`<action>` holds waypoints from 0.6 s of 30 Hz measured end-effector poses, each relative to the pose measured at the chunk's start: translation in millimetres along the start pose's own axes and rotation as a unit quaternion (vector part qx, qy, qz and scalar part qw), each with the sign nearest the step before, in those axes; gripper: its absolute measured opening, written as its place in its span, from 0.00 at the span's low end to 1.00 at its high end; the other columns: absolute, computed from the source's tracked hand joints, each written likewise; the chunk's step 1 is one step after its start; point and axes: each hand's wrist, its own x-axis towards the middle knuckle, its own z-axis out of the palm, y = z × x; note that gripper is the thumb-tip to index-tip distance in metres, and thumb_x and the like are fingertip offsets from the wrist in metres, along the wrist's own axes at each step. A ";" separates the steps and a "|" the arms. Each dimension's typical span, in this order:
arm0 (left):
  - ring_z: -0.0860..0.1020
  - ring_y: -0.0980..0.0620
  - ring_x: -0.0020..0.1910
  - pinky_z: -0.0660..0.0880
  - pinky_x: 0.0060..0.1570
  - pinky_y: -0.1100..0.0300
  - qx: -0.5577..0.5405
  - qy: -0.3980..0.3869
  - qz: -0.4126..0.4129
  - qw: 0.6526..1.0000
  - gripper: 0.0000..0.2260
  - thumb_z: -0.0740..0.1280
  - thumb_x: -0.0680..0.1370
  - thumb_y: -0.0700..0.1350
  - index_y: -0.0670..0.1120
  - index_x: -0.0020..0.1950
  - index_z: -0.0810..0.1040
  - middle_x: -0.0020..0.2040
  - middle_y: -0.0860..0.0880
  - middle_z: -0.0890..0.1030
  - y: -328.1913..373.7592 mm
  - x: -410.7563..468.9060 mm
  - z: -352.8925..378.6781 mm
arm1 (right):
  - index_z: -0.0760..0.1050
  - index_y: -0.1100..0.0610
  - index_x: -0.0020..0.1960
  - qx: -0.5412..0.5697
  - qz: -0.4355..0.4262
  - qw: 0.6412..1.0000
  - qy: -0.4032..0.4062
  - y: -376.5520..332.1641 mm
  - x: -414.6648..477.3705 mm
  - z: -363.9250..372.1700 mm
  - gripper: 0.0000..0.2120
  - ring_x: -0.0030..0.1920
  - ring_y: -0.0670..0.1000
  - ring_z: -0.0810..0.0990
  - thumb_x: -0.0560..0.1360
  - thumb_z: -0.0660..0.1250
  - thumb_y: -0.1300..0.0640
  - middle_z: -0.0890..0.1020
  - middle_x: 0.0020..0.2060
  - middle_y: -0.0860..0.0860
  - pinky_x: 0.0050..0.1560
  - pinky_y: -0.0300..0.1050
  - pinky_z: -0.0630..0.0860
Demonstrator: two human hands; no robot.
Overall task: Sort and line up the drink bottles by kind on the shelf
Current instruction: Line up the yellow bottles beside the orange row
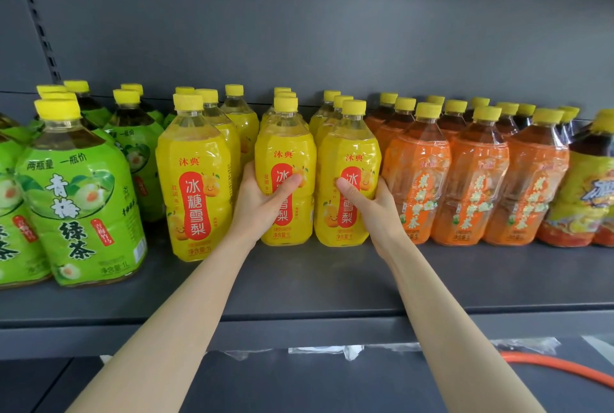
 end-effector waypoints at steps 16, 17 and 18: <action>0.75 0.61 0.50 0.73 0.43 0.70 -0.018 -0.005 -0.015 1.000 0.26 0.69 0.74 0.51 0.51 0.69 0.65 0.58 0.53 0.75 3.0 -5.2 0.9 | 0.61 0.49 0.70 -0.027 -0.038 0.999 0.021 0.7 -6.4 4.4 0.29 0.54 0.46 0.78 0.73 0.70 0.50 0.76 0.58 0.45 0.50 0.40 0.77; 0.75 0.60 0.50 0.73 0.43 0.69 -0.019 -0.004 -0.017 1.000 0.26 0.69 0.74 0.51 0.51 0.69 0.65 0.58 0.54 0.75 2.9 -5.2 1.4 | 0.61 0.49 0.71 -0.031 -0.038 0.999 0.020 1.3 -6.3 4.4 0.30 0.55 0.46 0.78 0.73 0.70 0.50 0.76 0.58 0.46 0.51 0.41 0.77; 0.75 0.60 0.50 0.72 0.43 0.69 -0.019 -0.002 -0.018 1.000 0.26 0.69 0.74 0.52 0.51 0.69 0.65 0.58 0.54 0.75 3.0 -5.2 1.7 | 0.60 0.50 0.71 -0.037 -0.039 0.998 0.020 1.8 -6.2 4.4 0.31 0.57 0.47 0.78 0.73 0.70 0.49 0.75 0.59 0.46 0.52 0.42 0.77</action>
